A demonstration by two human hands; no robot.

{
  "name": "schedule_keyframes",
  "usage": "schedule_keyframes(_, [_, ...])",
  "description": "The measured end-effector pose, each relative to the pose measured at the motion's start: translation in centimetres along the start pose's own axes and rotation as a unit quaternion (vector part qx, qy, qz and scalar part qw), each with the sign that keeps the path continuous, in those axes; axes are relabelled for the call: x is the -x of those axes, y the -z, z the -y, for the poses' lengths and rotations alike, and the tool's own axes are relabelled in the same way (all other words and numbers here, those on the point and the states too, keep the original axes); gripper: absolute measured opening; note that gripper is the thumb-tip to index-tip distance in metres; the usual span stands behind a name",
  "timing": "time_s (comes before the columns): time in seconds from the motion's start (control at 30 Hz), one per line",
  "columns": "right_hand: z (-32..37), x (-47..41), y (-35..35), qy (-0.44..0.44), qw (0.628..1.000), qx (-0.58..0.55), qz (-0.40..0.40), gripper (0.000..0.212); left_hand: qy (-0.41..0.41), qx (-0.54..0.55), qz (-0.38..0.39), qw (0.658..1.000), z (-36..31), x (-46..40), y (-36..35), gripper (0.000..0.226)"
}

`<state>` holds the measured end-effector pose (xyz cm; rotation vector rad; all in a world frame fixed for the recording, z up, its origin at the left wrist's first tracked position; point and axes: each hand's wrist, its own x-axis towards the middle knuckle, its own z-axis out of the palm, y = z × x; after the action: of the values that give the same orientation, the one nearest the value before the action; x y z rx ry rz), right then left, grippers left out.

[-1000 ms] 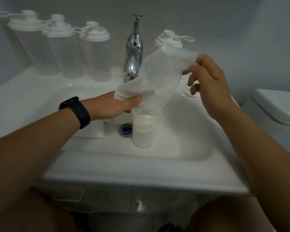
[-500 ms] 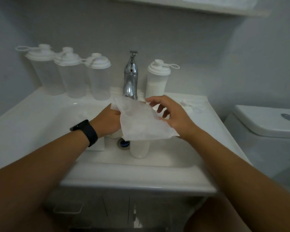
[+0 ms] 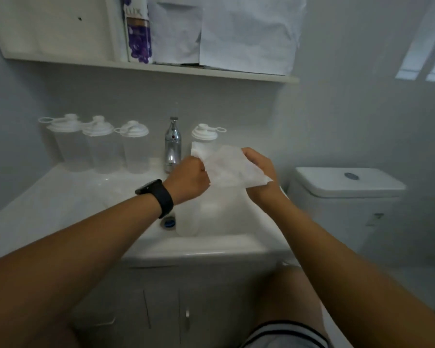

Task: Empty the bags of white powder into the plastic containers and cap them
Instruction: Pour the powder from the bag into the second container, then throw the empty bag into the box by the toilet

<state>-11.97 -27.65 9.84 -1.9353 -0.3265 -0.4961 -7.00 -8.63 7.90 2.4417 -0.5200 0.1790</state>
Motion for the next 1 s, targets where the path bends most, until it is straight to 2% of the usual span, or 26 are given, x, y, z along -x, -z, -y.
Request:
schedule_keyframes(0.07, [1.2, 1.9, 2.9, -0.027, 0.999, -0.006, -0.036, 0.036, -0.075, -0.015, -0.004, 0.997, -1.5, -1.6, -1.0, 0.057])
schedule_keyframes(0.17, [2.1, 4.4, 7.1, -0.051, 0.994, 0.006, -0.097, 0.043, -0.153, -0.047, 0.013, 0.987, -8.1, -1.1, -1.3, 0.065])
schedule_keyframes(0.3, [2.2, 8.6, 12.5, -0.080, 0.984, 0.028, -0.154, 0.040, -0.199, -0.042, 0.061, 0.977, -16.2, 1.1, -3.3, 0.082])
schedule_keyframes(0.4, [1.5, 12.7, 15.7, -0.103, 0.973, 0.025, -0.204, 0.039, -0.204, -0.020, 0.105, 0.973, -20.3, 2.8, -6.5, 0.078])
schedule_keyframes(0.47, [0.1, 15.8, 17.4, -0.142, 0.961, 0.038, -0.236, 0.037, -0.206, -0.022, 0.136, 0.969, -22.2, 4.1, -9.5, 0.063])
schedule_keyframes(0.5, [-0.9, 17.1, 18.0, -0.166, 0.955, 0.048, -0.241, 0.033, -0.206, -0.017, 0.151, 0.967, -22.9, 4.8, -11.0, 0.056])
schedule_keyframes(0.6, [-4.3, 22.0, 19.5, -0.252, 0.934, 0.063, -0.244, 0.012, -0.226, 0.009, 0.189, 0.956, -24.0, 6.6, -16.8, 0.061])
schedule_keyframes(0.63, [-5.9, 24.1, 20.1, -0.294, 0.921, 0.048, -0.252, 0.015, -0.236, 0.011, 0.213, 0.948, -24.4, 7.5, -19.2, 0.055])
schedule_keyframes(0.7, [-8.9, 28.0, 20.9, -0.382, 0.888, 0.017, -0.254, 0.036, -0.250, -0.001, 0.255, 0.934, -24.4, 9.1, -23.3, 0.044])
schedule_keyframes(0.8, [-12.9, 32.9, 21.0, -0.441, 0.869, 0.083, -0.208, 0.051, -0.268, -0.022, 0.309, 0.912, -23.8, 11.5, -28.1, 0.056])
schedule_keyframes(0.9, [-15.7, 37.2, 20.9, -0.494, 0.845, 0.100, -0.180, 0.050, -0.300, -0.069, 0.359, 0.881, -22.7, 12.9, -32.5, 0.059])
schedule_keyframes(1.0, [-17.5, 40.3, 20.0, -0.527, 0.826, 0.089, -0.179, 0.043, -0.326, -0.112, 0.414, 0.842, -21.5, 14.2, -35.6, 0.045])
